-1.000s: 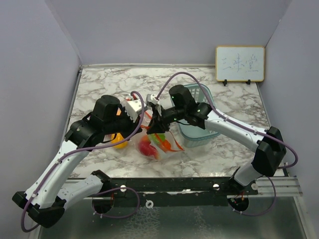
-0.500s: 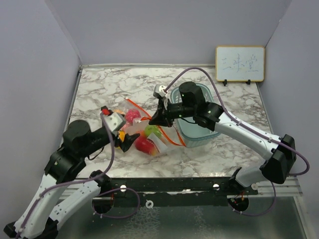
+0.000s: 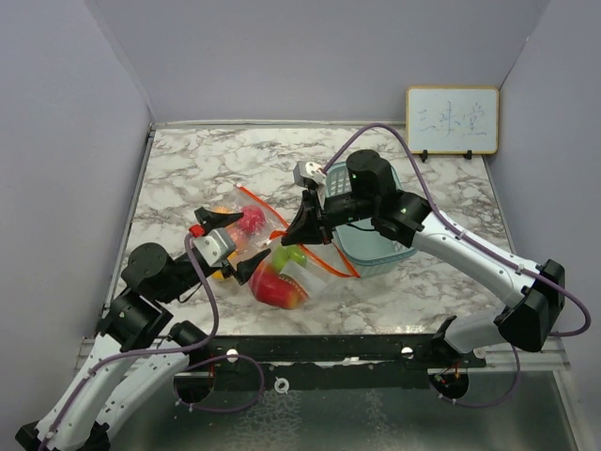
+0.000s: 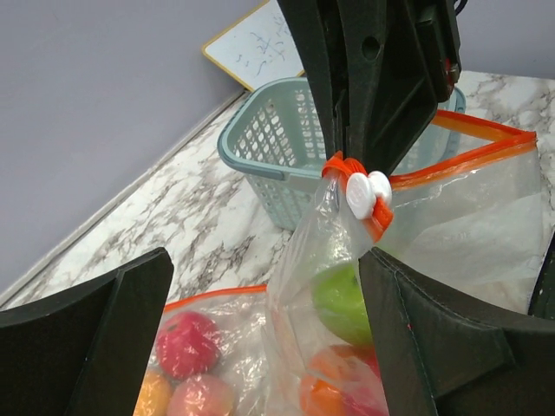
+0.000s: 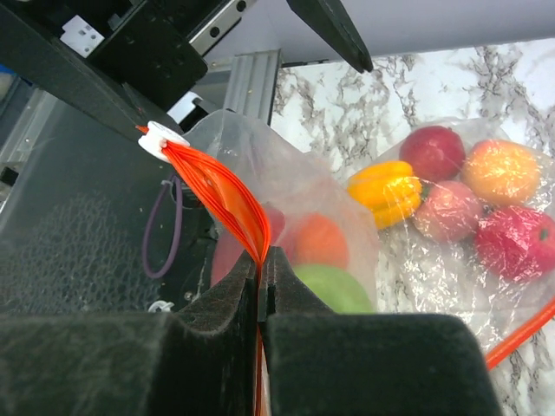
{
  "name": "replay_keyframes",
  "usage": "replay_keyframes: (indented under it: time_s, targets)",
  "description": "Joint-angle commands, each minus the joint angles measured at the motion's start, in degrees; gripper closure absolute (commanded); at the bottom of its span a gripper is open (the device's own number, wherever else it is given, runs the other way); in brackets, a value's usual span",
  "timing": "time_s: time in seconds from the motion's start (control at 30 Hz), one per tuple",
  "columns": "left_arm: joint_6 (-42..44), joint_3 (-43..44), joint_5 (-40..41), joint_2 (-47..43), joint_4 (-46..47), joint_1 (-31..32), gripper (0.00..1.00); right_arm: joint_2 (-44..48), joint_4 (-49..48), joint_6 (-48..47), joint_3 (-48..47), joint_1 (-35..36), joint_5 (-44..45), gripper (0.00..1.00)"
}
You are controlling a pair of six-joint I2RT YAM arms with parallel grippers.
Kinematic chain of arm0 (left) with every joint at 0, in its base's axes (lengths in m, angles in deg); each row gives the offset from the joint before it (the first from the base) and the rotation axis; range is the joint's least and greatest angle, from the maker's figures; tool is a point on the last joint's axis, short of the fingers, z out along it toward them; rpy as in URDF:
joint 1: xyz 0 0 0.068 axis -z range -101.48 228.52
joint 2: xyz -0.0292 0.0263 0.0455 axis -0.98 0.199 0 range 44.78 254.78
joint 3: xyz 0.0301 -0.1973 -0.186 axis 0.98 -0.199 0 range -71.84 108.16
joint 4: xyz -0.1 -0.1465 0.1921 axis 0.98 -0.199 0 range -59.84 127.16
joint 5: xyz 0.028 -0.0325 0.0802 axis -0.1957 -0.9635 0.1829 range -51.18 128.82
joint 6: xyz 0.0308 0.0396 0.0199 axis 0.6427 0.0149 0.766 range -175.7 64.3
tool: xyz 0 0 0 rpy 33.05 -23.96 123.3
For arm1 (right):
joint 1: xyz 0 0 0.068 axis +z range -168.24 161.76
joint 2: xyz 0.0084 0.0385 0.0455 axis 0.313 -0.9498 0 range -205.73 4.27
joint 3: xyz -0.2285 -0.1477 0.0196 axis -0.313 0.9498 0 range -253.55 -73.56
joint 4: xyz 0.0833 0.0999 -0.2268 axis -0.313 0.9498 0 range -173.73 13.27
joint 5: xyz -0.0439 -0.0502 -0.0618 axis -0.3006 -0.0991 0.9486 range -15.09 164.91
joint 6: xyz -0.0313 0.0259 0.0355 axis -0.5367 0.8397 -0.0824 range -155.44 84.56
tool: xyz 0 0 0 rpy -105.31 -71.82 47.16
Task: Place the food in the zip-top bag and seal the zipper
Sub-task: Zip the zipper food storage bag at the center of the board.
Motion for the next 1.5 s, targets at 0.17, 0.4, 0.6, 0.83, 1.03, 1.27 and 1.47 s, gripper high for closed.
replay_keyframes:
  time_s: [0.17,0.4,0.6,0.83,1.03,1.27,1.47]
  targets:
    - [-2.29,-0.73,-8.53,3.95,10.29,0.33,0.31,1.39,-2.93,1.78,-0.88,0.02,-2.57,0.99]
    - [-2.85,0.91,-9.08,6.65,9.97,0.33,0.88,0.76,-2.20,1.25,-0.74,0.02,-2.34,0.99]
    - [-3.44,3.65,-3.66,8.02,6.40,0.33,1.00,1.12,0.86,-1.72,-0.85,0.02,7.01,0.91]
    - [-3.25,4.75,-1.07,6.48,1.18,0.33,1.00,9.04,-7.40,-7.99,3.86,0.02,10.13,0.36]
    - [-3.88,5.18,-7.97,7.64,-1.75,0.33,1.00,7.36,-19.40,-6.24,5.37,0.02,-2.03,0.31]
    - [-4.40,5.83,-10.74,8.55,-2.81,0.33,1.00,-1.47,-25.71,-2.10,0.49,0.02,-8.38,0.37]
    - [-4.44,6.12,-10.82,9.14,-2.92,0.33,1.00,-3.44,-29.65,0.89,-0.04,0.02,-13.09,0.50]
